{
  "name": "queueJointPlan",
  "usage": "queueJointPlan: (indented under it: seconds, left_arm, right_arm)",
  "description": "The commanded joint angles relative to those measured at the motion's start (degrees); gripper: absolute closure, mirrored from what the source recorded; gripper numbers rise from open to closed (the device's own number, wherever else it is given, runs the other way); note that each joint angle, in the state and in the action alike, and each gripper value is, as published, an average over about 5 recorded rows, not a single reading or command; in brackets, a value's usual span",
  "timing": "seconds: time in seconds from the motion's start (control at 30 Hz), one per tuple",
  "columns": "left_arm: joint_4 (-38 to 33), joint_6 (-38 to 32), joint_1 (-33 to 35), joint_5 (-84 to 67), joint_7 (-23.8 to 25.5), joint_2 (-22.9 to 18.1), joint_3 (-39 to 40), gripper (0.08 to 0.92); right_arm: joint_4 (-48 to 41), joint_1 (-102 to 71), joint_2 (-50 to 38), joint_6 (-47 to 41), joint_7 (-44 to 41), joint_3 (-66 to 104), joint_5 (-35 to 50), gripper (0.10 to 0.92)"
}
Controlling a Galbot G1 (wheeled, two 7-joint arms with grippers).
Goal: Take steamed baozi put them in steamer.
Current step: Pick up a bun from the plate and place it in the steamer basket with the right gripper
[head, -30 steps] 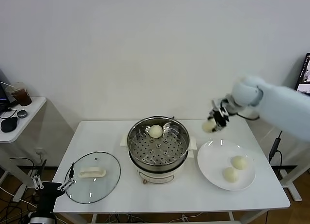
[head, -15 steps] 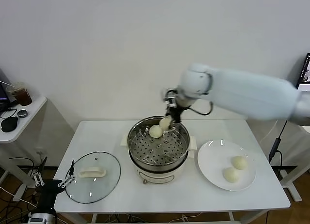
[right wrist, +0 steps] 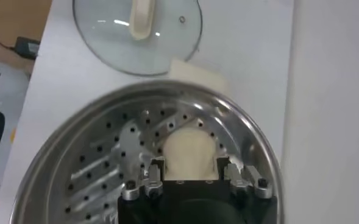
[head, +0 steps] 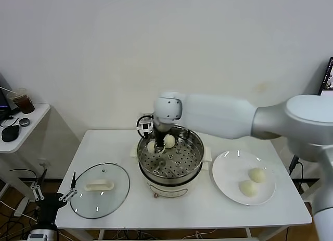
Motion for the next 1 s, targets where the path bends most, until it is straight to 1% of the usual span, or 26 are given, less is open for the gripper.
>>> queueJointPlan:
  seconds: [0.03, 0.53, 0.63, 0.77, 0.87, 1.0]
  left_arm:
    - [0.22, -0.06, -0.13, -0.03, -0.01, -0.02, -0.12, 0.177]
    - [0.36, -0.20, -0.24, 0.02, 0.05, -0.06, -0.33, 0.177]
    - [0.37, -0.19, -0.26, 0.00, 0.06, 0.00, -0.36, 0.177]
    - [0.46, -0.15, -0.35, -0.02, 0.13, 0.09, -0.35, 0.177]
    - [0.57, -0.10, -0.50, 0.00, 0.20, 0.18, -0.26, 0.177]
    - [0.70, -0.06, -0.74, -0.04, 0.23, 0.33, -0.16, 0.177]
  right_arm:
    - [-4.68, -3.89, 4.11, -1.63, 1.63, 0.12, -0.17, 0.508]
    - [-7.00, -5.16, 4.31, -1.11, 1.52, 2.10, -1.30, 0.488]
    - [-5.72, -4.12, 3.47, -1.14, 0.40, 2.11, -1.10, 0.428]
    - [-2.22, -1.10, 0.86, -1.27, -2.31, 2.15, -0.69, 0.308]
    - [1.66, 2.53, -2.39, -0.96, -5.88, 1.91, -0.85, 0.237]
    - [7.96, 7.88, -8.74, 1.44, -12.57, 0.57, -2.72, 0.205]
